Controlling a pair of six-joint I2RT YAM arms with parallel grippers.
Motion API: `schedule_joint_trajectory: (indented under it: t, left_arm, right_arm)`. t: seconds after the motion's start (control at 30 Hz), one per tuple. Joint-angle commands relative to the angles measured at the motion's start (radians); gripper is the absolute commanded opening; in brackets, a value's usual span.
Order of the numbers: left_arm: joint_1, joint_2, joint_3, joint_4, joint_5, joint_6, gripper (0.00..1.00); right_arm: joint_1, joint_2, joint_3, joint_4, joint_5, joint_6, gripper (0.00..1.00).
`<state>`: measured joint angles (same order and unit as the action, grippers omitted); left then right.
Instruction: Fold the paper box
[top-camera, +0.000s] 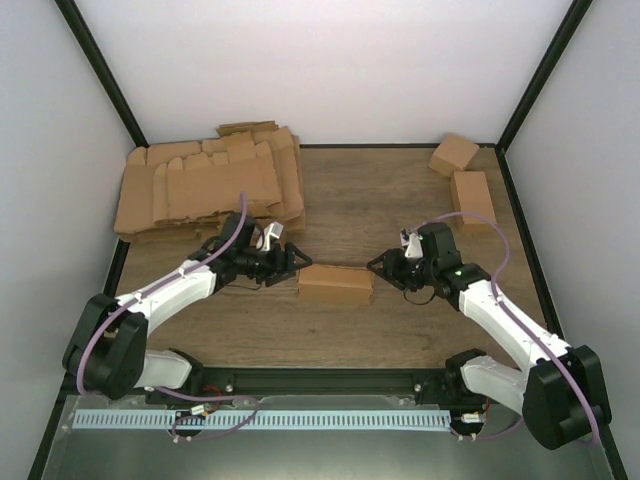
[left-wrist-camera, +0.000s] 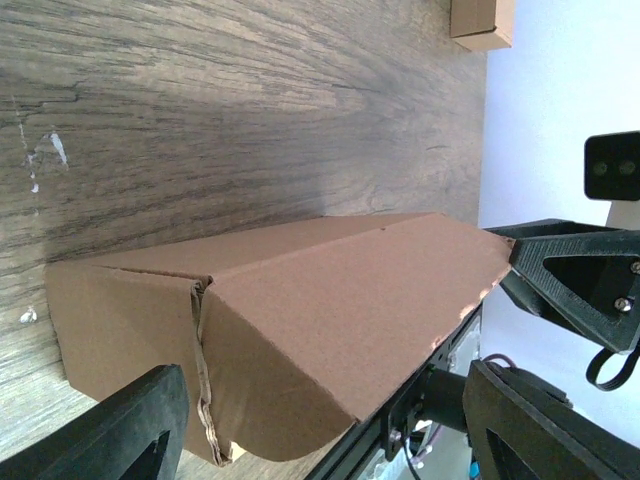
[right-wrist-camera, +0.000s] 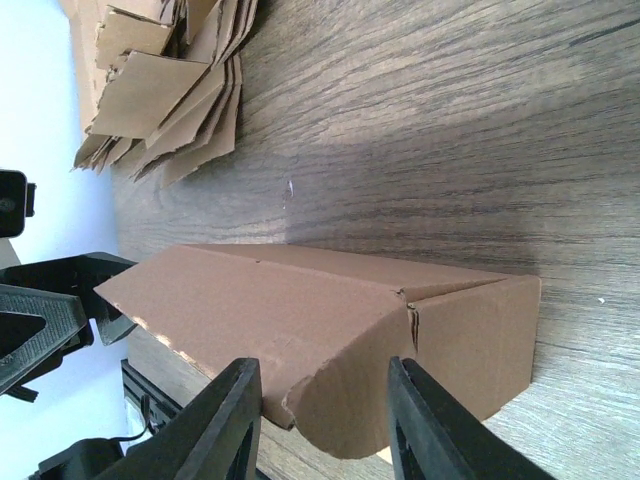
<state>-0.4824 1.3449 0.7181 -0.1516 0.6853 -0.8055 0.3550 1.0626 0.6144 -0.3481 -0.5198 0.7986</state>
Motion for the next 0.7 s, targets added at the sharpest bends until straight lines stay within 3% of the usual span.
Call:
schedule_joint_trajectory:
  t: [0.0,0.17,0.67]
  left_arm:
    - [0.003,0.019,-0.018,0.05,0.027,0.005,0.75]
    - [-0.002,0.028,-0.04,0.077,0.034,-0.01,0.62]
    - [-0.019,0.03,-0.094,0.082,0.028,-0.008,0.5]
  right_arm:
    - [-0.008,0.025,0.007,-0.091,0.048,-0.046,0.36]
    - [-0.008,0.027,-0.007,-0.087,0.036,-0.053,0.35]
    - [-0.008,0.041,-0.055,-0.073,0.044,-0.083,0.35]
